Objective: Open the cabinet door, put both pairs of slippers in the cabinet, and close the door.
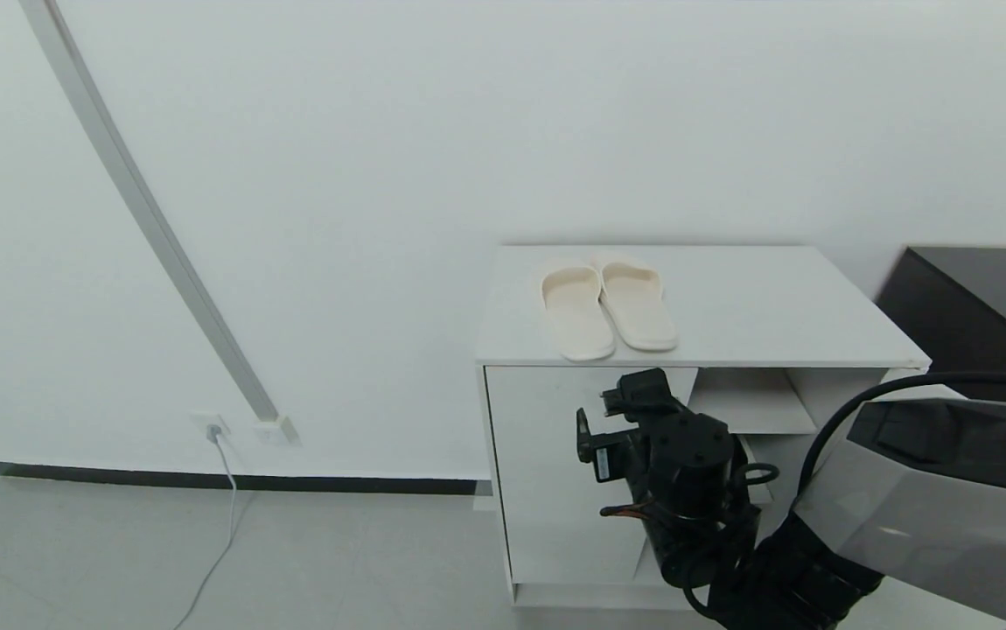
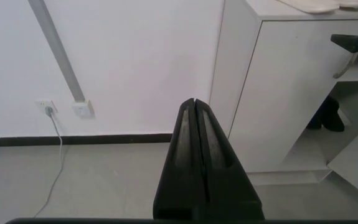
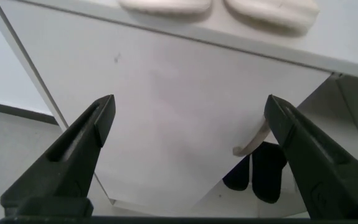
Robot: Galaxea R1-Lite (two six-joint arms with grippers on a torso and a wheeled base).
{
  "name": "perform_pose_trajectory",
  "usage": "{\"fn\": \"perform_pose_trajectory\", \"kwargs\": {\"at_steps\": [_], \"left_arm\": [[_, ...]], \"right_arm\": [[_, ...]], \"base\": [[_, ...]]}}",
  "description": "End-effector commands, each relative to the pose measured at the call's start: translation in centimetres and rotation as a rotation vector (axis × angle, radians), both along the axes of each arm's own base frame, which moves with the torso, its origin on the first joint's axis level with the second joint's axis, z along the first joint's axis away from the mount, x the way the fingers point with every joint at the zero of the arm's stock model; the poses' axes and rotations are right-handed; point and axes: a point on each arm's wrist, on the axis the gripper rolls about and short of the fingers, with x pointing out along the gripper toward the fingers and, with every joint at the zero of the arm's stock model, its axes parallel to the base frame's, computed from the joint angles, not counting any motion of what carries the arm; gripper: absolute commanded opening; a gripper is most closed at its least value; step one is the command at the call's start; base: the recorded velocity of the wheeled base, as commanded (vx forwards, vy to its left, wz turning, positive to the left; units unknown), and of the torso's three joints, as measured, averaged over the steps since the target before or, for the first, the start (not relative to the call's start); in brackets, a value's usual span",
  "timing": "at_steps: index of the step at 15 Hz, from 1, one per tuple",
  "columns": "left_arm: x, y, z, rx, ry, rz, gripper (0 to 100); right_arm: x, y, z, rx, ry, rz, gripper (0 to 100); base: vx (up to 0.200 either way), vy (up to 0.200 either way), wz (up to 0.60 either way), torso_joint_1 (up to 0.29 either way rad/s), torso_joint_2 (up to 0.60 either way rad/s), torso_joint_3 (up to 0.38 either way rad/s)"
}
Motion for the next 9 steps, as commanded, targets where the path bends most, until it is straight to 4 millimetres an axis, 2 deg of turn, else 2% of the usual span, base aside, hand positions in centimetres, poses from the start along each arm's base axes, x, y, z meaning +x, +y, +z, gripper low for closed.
{"fn": "perform_pose_trajectory", "kwargs": {"at_steps": [1,5,9], "left_arm": [[0.0,0.0,0.0,0.0,0.0,0.0,0],[0.0,0.0,0.0,0.0,0.0,0.0,0],[0.0,0.0,0.0,0.005,0.001,0.0,0]], "right_arm": [[0.2,-0.2,-0.1,-0.003,0.0,-0.006,100],[0.0,-0.5,0.9,-0.029,-0.074,0.027,100],[1.1,-1.2,6.0,0.006,-0.068,-0.002,100]], "base": [[0.0,0.0,0.0,0.203,-0.44,-0.242],[0.0,0.0,0.0,0.029,-0.06,-0.028],[0.0,0.0,0.0,0.0,0.0,0.0]]}}
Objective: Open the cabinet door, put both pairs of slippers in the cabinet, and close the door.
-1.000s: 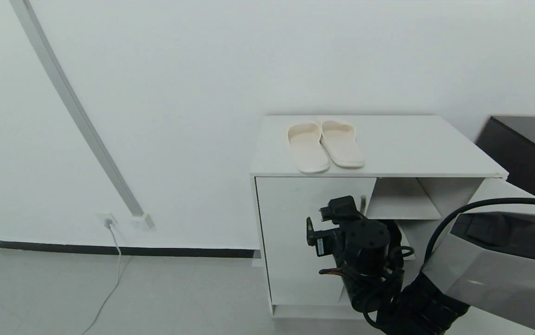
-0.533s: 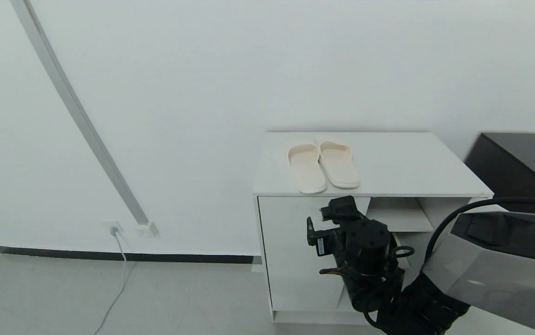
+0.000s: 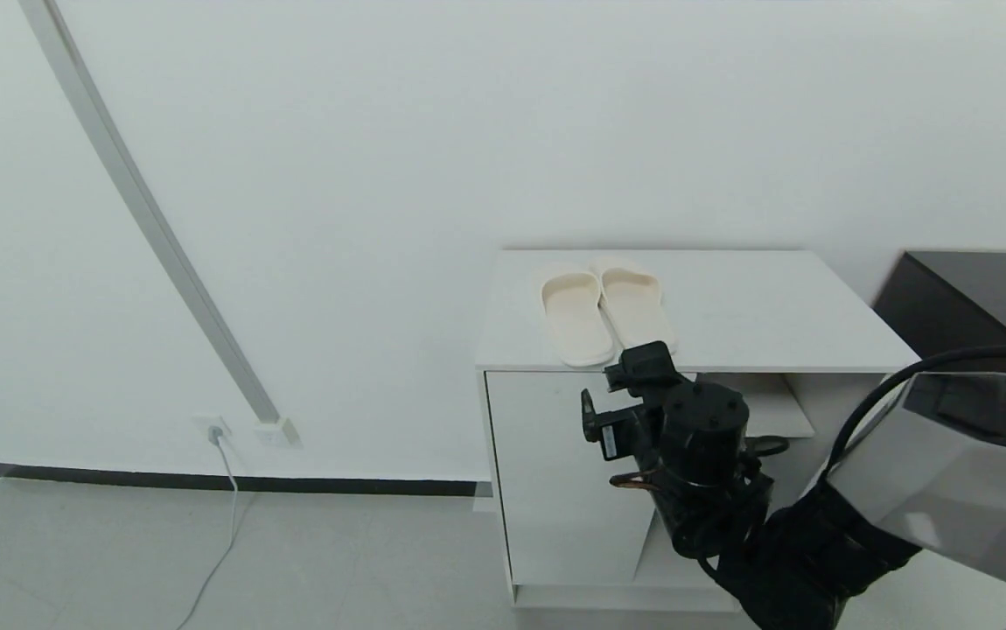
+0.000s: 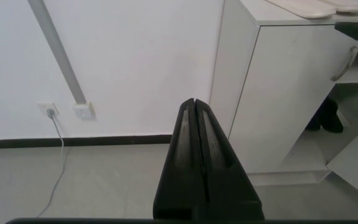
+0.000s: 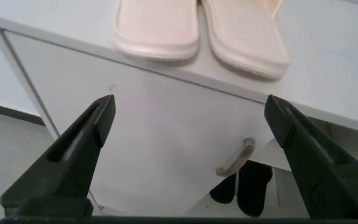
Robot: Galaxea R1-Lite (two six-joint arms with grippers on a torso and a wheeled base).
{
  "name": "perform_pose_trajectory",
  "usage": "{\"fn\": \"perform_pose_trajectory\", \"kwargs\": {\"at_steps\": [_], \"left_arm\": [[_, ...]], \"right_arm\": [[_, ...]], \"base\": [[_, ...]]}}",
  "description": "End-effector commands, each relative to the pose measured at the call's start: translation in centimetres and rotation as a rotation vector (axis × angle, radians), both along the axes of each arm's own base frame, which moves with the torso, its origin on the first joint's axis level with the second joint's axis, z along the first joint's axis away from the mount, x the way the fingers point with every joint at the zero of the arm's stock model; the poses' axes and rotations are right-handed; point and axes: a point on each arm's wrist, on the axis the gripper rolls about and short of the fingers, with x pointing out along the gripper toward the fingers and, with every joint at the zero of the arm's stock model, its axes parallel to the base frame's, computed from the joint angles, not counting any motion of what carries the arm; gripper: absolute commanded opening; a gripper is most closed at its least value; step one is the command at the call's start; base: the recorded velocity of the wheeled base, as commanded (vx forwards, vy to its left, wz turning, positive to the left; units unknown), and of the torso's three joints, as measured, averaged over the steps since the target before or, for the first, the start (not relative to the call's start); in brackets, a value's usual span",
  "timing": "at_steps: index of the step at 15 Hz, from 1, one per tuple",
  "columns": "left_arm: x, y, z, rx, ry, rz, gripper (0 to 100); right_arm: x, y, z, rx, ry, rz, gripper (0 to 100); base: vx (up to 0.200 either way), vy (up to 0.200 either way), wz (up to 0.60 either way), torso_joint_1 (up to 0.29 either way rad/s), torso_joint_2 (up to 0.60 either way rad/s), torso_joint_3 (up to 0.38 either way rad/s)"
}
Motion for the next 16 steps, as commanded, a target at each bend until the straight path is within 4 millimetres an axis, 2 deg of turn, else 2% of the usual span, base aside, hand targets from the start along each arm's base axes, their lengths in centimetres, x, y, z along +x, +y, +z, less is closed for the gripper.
{"fn": "perform_pose_trajectory", "kwargs": {"at_steps": [1,3,5,9,16], "left_arm": [[0.0,0.0,0.0,0.0,0.0,0.0,0],[0.0,0.0,0.0,0.001,0.0,0.0,0],[0.0,0.0,0.0,0.001,0.0,-0.002,0],[0.0,0.0,0.0,0.001,0.0,-0.002,0],[0.0,0.0,0.0,0.003,0.0,-0.003,0]], "right_arm": [[0.6,-0.5,5.3,0.086,-0.016,-0.02,100],[0.9,-0.2,7.3,0.113,0.072,-0.006,100],[1.5,-0.2,8.0,0.133,0.142,0.001,100],[2.7,-0.9,7.6,0.143,0.155,0.0,100],[3.7,-0.3,5.7,0.148,0.158,0.044,100]], "base": [[0.0,0.0,0.0,0.0,0.0,0.0],[0.0,0.0,0.0,0.0,0.0,0.0],[0.0,0.0,0.0,0.0,0.0,0.0],[0.0,0.0,0.0,0.0,0.0,0.0],[0.2,0.0,0.0,0.004,0.0,0.001]]}}
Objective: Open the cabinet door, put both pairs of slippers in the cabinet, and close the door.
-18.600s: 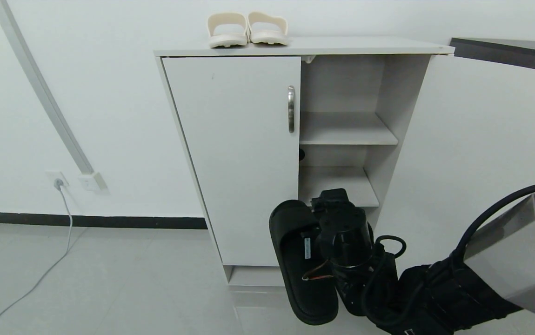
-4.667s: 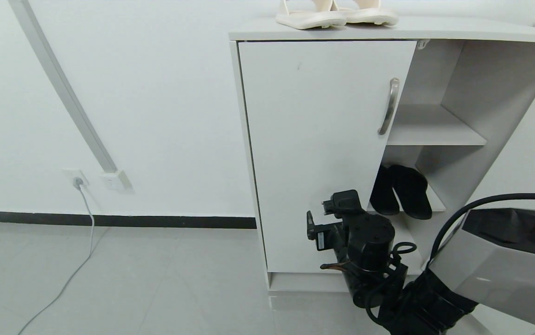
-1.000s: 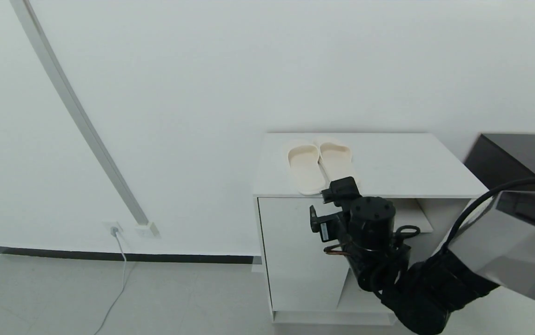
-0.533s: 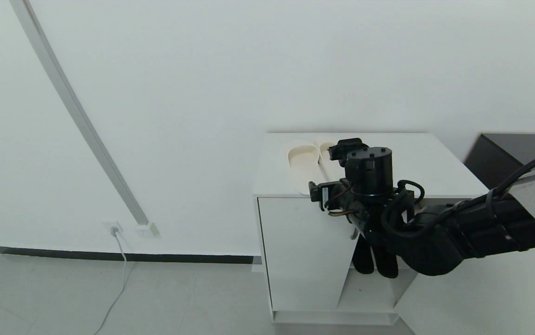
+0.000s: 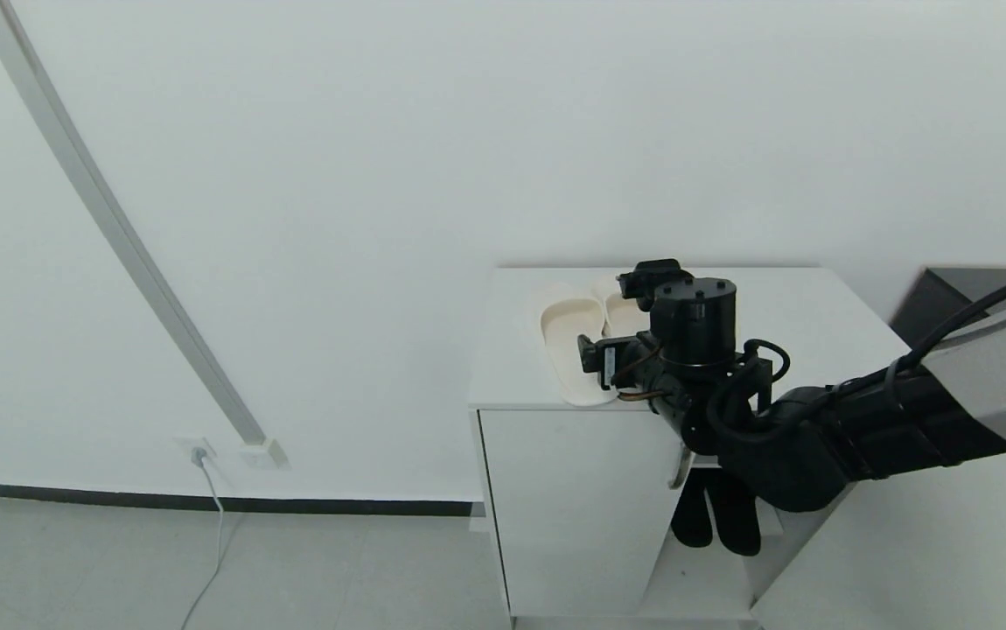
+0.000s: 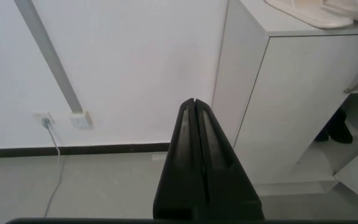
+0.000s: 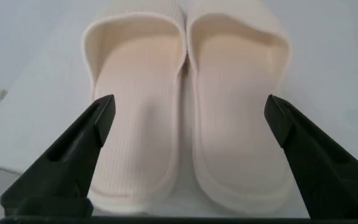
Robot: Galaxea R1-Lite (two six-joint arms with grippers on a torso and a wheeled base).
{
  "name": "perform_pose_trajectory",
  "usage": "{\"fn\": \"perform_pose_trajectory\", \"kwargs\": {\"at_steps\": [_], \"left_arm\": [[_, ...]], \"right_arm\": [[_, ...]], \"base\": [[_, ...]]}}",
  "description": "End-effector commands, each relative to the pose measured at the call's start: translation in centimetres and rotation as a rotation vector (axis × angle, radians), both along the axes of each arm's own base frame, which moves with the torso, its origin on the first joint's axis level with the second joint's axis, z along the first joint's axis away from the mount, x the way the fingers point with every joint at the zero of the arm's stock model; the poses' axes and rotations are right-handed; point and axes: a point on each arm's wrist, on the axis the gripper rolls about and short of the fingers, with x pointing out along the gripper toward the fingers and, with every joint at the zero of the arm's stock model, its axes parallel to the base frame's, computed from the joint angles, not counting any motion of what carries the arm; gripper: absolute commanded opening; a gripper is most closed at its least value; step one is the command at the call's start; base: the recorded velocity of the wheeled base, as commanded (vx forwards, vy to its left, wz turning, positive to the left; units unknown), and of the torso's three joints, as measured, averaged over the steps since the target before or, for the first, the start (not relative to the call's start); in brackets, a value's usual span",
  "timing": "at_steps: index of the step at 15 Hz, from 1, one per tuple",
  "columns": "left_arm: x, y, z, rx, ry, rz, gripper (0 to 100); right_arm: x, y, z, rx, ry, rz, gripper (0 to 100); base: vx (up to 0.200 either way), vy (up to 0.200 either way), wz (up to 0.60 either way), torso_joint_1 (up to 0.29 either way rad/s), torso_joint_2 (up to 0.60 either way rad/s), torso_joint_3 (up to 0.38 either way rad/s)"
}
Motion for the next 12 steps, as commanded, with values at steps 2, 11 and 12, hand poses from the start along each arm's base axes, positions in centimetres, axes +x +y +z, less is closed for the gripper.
{"fn": "perform_pose_trajectory", "kwargs": {"at_steps": [2,11,12], "left_arm": [[0.0,0.0,0.0,0.0,0.001,0.0,0],[0.0,0.0,0.0,0.0,0.001,0.002,0],[0.0,0.0,0.0,0.0,0.001,0.002,0]], "right_arm": [[0.5,0.4,-1.6,-0.016,0.027,0.015,100],[4.6,0.9,-2.6,0.002,0.003,0.026,100],[5.2,1.0,-2.8,0.005,0.0,0.02,100]], "base": [[0.2,0.0,0.0,0.005,0.0,0.005],[0.0,0.0,0.0,0.0,0.0,0.0],[0.0,0.0,0.0,0.0,0.0,0.0]]}}
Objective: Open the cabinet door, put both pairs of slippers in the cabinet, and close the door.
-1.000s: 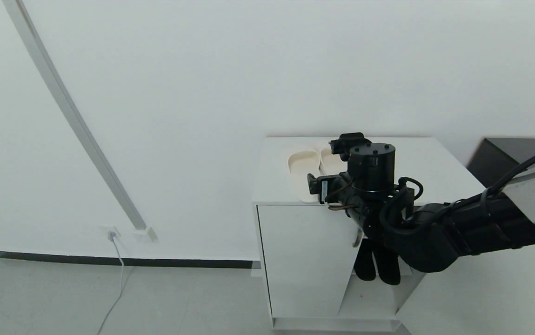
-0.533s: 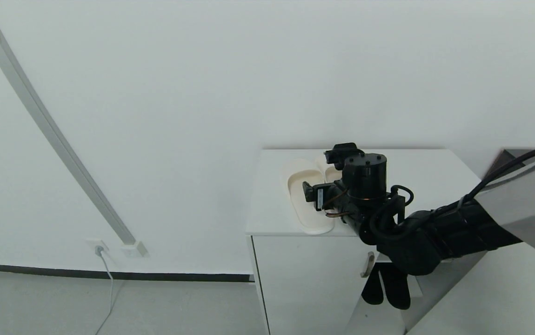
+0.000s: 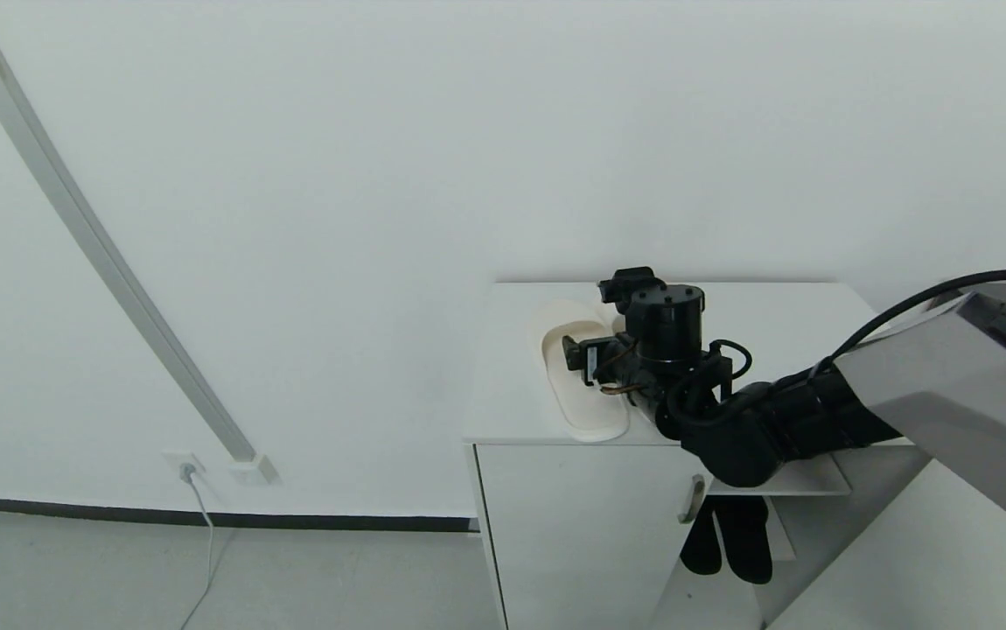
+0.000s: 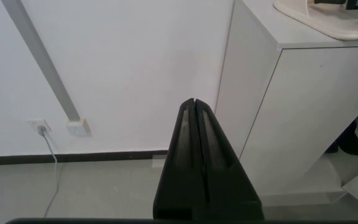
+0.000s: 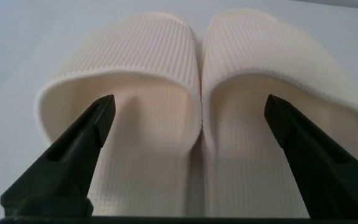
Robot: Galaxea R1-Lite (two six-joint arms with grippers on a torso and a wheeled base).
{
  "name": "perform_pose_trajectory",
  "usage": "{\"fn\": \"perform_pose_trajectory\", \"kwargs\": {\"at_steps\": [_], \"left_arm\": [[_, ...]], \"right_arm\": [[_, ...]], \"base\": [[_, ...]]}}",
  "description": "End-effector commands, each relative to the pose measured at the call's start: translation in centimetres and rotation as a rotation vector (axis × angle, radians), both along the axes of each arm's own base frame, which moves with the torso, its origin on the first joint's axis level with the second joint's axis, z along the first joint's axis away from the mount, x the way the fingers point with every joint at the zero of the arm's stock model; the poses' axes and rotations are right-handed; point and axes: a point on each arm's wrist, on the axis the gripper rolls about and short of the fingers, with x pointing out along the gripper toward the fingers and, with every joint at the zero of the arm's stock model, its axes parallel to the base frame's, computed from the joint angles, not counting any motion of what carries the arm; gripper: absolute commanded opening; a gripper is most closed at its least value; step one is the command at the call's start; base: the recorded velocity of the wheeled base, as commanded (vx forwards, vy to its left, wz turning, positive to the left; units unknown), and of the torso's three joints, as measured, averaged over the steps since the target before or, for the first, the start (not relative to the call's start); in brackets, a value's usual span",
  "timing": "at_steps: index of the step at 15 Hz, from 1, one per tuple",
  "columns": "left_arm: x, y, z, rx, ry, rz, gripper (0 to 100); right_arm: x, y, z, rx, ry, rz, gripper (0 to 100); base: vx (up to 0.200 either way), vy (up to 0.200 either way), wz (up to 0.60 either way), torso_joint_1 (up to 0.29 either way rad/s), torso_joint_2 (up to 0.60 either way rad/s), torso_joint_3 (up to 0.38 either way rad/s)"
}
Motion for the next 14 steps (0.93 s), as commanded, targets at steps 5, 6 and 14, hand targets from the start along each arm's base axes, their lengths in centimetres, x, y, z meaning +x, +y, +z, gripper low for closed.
{"fn": "perform_pose_trajectory", "kwargs": {"at_steps": [5,6,14], "left_arm": [[0.0,0.0,0.0,0.0,-0.001,-0.002,0],[0.0,0.0,0.0,0.0,-0.001,0.0,0],[0.0,0.0,0.0,-0.002,-0.001,0.0,0]], "right_arm": [[2.6,0.7,-0.7,0.001,-0.011,-0.021,0],[2.7,0.7,-0.6,-0.002,-0.007,-0.021,0],[2.0,0.3,0.8,0.012,-0.026,-0.02,0]], "base": [[0.0,0.0,0.0,0.0,0.0,0.0],[0.0,0.0,0.0,0.0,0.0,0.0],[0.0,0.0,0.0,0.0,0.0,0.0]]}}
